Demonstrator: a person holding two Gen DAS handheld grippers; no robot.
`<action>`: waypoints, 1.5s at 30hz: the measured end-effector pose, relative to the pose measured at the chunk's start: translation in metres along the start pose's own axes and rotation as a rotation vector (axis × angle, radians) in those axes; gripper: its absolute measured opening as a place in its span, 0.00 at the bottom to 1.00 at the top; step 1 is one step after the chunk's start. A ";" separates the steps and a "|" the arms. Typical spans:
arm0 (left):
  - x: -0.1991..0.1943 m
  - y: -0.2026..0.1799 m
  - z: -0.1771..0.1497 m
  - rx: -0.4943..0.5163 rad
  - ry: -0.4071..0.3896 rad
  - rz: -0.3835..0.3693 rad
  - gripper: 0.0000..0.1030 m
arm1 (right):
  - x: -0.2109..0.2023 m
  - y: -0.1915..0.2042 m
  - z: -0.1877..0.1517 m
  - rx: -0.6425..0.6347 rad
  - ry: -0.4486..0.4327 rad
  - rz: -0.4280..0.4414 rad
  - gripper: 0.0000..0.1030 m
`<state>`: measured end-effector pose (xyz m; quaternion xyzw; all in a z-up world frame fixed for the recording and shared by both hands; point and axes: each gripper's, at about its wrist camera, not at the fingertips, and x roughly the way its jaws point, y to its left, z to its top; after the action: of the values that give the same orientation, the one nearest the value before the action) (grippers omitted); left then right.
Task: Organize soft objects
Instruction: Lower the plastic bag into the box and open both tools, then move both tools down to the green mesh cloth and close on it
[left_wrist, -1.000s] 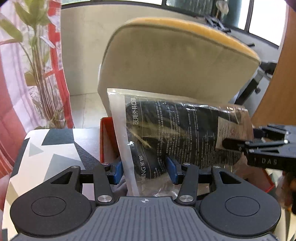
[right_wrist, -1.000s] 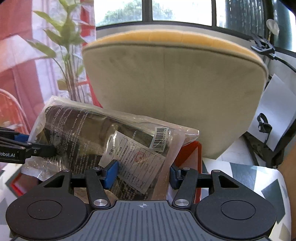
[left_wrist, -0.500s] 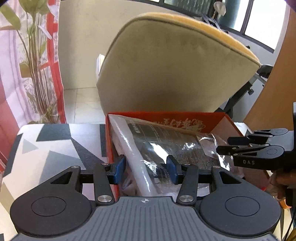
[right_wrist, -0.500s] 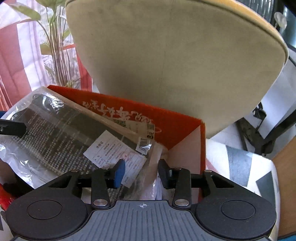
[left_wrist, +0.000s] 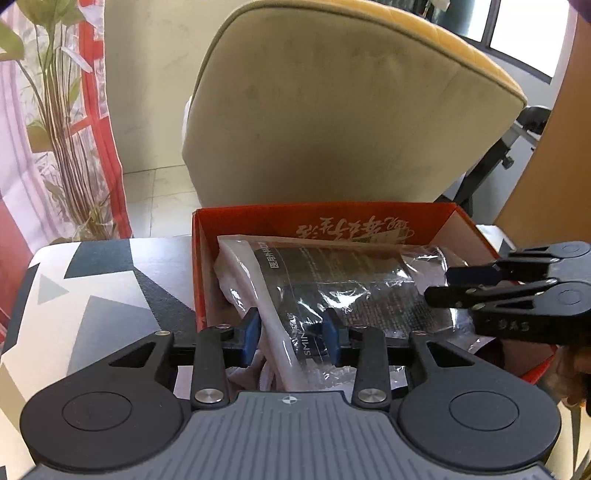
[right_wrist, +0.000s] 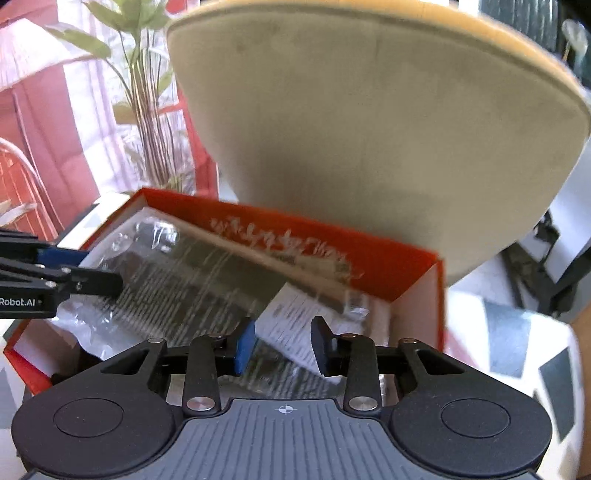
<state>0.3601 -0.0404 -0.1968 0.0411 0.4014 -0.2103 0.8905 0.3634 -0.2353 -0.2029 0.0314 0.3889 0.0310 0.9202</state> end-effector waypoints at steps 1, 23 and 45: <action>0.002 0.000 0.001 0.004 0.004 0.005 0.38 | 0.005 0.000 -0.001 0.012 0.016 0.008 0.30; -0.033 -0.008 0.000 0.040 -0.098 0.019 0.41 | 0.029 0.007 -0.007 0.072 0.142 0.011 0.34; -0.121 -0.016 -0.083 -0.015 -0.262 0.078 1.00 | -0.111 0.008 -0.081 0.177 -0.260 0.027 1.00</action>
<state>0.2245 0.0068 -0.1621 0.0224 0.2814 -0.1763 0.9430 0.2277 -0.2338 -0.1795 0.1215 0.2672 0.0045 0.9560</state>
